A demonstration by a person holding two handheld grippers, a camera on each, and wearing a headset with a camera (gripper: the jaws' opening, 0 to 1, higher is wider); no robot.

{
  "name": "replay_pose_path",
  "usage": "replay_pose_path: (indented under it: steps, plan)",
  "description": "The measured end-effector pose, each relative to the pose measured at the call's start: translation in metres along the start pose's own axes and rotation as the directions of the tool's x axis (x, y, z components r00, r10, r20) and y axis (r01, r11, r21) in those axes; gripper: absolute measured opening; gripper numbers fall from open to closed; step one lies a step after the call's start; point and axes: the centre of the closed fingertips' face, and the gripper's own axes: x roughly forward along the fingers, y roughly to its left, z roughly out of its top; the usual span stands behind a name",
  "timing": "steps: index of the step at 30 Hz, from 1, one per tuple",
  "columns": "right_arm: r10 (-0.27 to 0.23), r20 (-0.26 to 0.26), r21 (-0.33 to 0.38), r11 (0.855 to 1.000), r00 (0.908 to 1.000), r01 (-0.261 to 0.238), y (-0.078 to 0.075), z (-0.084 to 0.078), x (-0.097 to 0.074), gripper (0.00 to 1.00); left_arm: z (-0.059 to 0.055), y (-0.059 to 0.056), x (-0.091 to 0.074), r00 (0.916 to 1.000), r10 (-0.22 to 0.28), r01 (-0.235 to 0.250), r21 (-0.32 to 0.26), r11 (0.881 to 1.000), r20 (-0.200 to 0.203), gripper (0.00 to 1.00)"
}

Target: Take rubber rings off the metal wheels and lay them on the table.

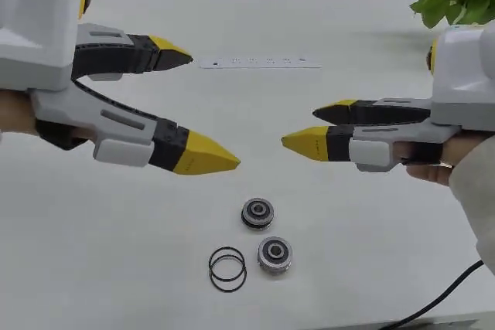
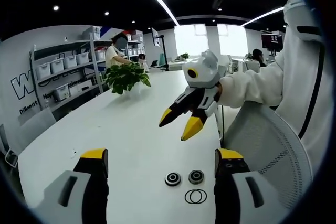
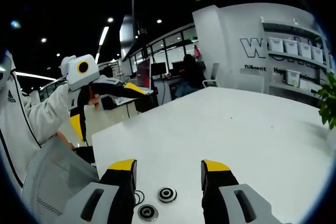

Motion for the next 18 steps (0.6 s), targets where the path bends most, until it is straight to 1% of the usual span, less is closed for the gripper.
replay_pose_path:
  steps: [2, 4, 7, 10, 11, 14, 16, 17, 18]
  plan:
    - [-0.004, -0.007, -0.004, 1.000, 1.0000, 0.003, -0.003, -0.001, 0.001, 0.47, -0.003, 0.002, 0.002, 1.0000, -0.003, 0.003, -0.004, 1.000, 0.005, 0.80]
    - [-0.007, -0.008, -0.006, 1.000, 0.9999, 0.007, -0.007, -0.001, 0.001, 0.47, -0.007, 0.005, 0.005, 1.0000, 0.000, 0.000, -0.014, 1.000, 0.000, 0.79]
    - [-0.015, -0.011, -0.006, 1.000, 0.9998, 0.014, -0.016, -0.003, 0.004, 0.46, -0.010, 0.010, 0.012, 1.0000, 0.007, -0.007, -0.027, 1.000, -0.002, 0.79]
    - [-0.017, -0.033, -0.014, 1.000, 0.9993, 0.016, -0.026, -0.009, 0.010, 0.43, -0.012, 0.017, 0.022, 0.9994, 0.031, -0.031, -0.019, 0.999, -0.015, 0.77]
    - [-0.019, -0.037, -0.013, 1.000, 0.9991, 0.019, -0.030, -0.011, 0.012, 0.43, -0.012, 0.019, 0.024, 0.9992, 0.037, -0.037, -0.019, 0.999, -0.013, 0.76]
    - [-0.031, -0.032, 0.005, 0.999, 0.9990, 0.031, -0.040, -0.012, 0.019, 0.42, -0.012, 0.026, 0.033, 0.9983, 0.058, -0.058, -0.031, 0.998, 0.007, 0.74]
    - [-0.061, -0.047, 0.018, 0.998, 0.9970, 0.062, -0.049, -0.017, 0.024, 0.40, -0.014, 0.031, 0.038, 0.9969, 0.075, -0.074, -0.035, 0.997, 0.024, 0.73]
    - [-0.061, -0.046, 0.017, 0.998, 0.9970, 0.062, -0.050, -0.018, 0.026, 0.40, -0.016, 0.036, 0.042, 0.9952, 0.092, -0.091, -0.040, 0.995, 0.033, 0.72]
    - [-0.057, -0.046, 0.022, 0.998, 0.9973, 0.058, -0.051, -0.021, 0.028, 0.40, -0.019, 0.036, 0.045, 0.9945, 0.098, -0.096, -0.043, 0.994, 0.038, 0.72]
